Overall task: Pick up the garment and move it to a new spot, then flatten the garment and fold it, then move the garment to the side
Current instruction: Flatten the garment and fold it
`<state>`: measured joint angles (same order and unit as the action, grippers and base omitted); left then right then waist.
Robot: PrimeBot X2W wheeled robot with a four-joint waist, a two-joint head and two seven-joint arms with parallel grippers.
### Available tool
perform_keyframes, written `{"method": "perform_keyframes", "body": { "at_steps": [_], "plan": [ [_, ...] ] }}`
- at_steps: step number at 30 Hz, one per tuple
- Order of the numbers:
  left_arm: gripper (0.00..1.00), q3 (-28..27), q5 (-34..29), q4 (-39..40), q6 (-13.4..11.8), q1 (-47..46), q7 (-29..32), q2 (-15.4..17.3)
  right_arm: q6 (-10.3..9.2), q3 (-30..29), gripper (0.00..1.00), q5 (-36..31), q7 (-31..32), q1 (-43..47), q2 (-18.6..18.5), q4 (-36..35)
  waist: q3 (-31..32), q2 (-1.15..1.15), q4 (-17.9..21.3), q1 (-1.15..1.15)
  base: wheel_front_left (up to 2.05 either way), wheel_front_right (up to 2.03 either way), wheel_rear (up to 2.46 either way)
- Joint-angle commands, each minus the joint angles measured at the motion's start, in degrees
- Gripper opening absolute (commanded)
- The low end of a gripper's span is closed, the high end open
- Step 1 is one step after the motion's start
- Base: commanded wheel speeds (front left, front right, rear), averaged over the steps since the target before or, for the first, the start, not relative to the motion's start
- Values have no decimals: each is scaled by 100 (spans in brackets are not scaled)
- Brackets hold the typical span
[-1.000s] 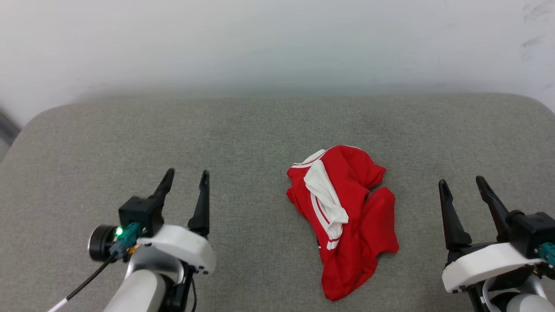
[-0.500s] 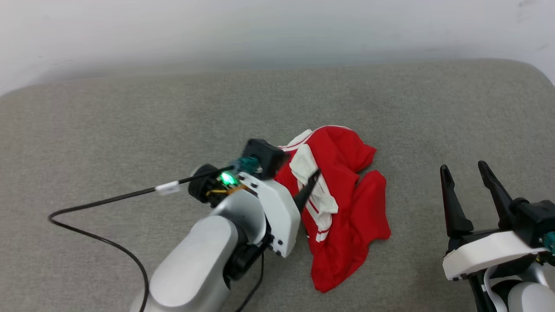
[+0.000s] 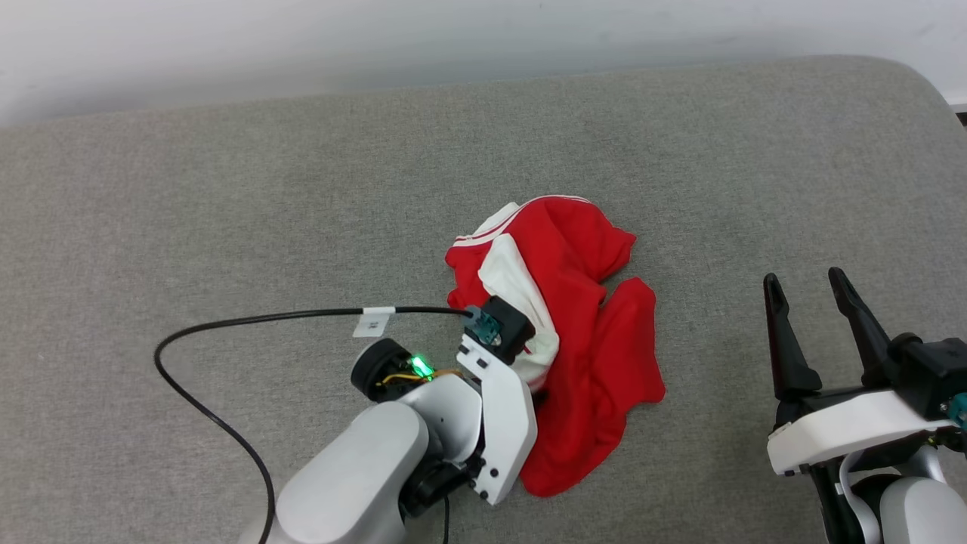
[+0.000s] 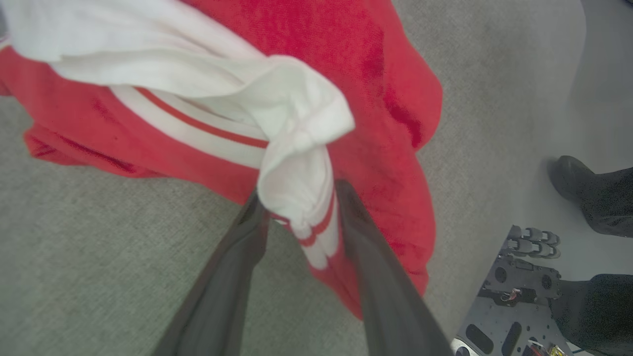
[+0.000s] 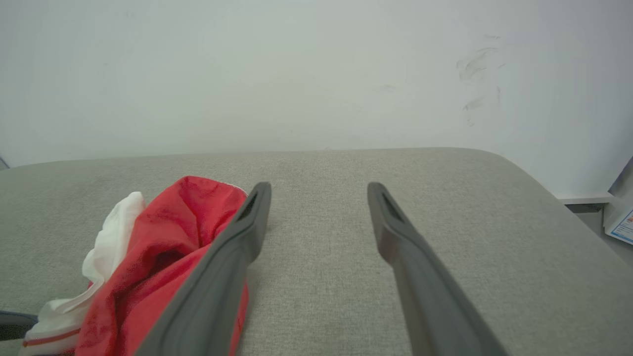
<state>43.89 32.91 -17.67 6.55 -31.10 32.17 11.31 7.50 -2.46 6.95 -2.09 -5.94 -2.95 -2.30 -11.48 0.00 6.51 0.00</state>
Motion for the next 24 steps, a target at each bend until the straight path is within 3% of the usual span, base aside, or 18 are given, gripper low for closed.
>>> {"method": "perform_keyframes", "body": {
  "at_steps": [1, 6, 11, 18, 24],
  "plan": [
    [0, -30, -54, 21, -10, -111, -58, 29, -2, 4, 100, 11, -49, -55, 10, 21, 0, 0, -1, 0, 0, 0, 0],
    [0, -233, -207, 268, -189, -232, -575, 77, -2, -74, 100, 46, -65, 15, 10, 98, 72, 0, -139, 0, 0, 0, 0],
    [0, -697, -305, 706, -629, -39, -1203, 283, -2, -99, 100, 12, -37, 53, 10, 107, 203, 0, -385, 0, 0, 0, 0],
    [0, -1389, -93, 1252, -1481, 1212, -1581, 845, -2, -166, 100, -51, 43, 90, 9, 4, 273, 0, -691, 0, 0, 0, 0],
    [0, -1582, 473, 1128, -1762, 2485, -1457, 930, -2, -118, 100, -77, 97, 107, 9, -26, 314, 0, -778, 0, 0, 0, 0]
  ]
}}
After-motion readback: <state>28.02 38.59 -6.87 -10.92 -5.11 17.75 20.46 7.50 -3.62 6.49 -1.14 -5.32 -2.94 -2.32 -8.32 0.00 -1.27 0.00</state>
